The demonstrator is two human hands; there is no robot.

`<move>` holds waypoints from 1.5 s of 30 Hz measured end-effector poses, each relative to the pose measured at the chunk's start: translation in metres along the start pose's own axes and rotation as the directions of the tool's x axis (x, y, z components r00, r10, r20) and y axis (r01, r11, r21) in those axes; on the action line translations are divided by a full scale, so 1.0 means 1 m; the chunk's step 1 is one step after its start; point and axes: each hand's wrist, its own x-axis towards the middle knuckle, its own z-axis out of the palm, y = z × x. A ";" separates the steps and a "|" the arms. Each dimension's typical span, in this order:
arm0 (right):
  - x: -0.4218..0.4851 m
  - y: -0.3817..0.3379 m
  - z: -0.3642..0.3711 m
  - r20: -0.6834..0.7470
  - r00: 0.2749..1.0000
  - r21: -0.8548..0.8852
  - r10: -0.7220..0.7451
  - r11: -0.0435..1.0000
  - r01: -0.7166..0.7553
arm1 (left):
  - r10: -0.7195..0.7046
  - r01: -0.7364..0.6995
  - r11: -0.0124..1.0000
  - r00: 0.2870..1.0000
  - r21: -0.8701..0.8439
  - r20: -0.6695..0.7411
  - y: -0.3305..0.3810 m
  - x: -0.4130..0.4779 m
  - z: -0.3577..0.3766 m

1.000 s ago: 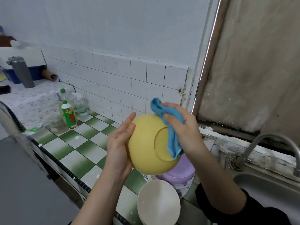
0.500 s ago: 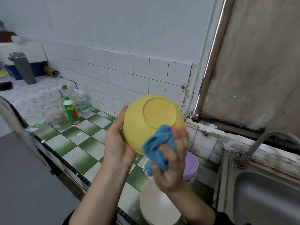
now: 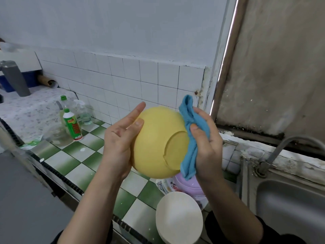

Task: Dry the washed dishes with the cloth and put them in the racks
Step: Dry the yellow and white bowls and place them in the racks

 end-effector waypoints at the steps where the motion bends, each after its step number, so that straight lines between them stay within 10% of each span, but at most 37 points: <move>1: -0.002 -0.001 0.002 0.055 0.998 -0.043 -0.017 0.999 0.019 | -0.004 0.002 0.997 0.999 0.076 0.032 -0.003 -0.001 0.001; 5: -0.016 0.000 0.015 0.105 0.994 -0.095 -0.043 0.994 0.053 | -0.016 -0.006 0.960 0.997 0.281 0.078 -0.027 -0.010 0.014; 11: -0.007 -0.003 -0.005 -0.116 0.987 -0.118 -0.113 0.988 0.099 | -0.116 0.146 0.985 0.955 0.094 -0.272 -0.041 0.004 -0.004; 20: -0.011 -0.002 -0.065 -0.056 0.992 -0.577 0.115 0.807 -0.126 | -0.068 0.040 0.995 0.934 -0.086 -0.350 -0.035 0.011 0.010; 35: -0.102 -0.086 -0.196 -0.010 0.980 -0.787 0.198 0.603 -0.130 | -0.270 0.273 0.934 0.962 -0.232 0.048 -0.052 -0.080 0.158; 45: -0.217 -0.186 -0.313 -0.183 0.981 -0.835 0.057 0.519 -0.186 | 0.076 -0.148 0.975 0.922 0.164 0.379 -0.057 -0.205 0.291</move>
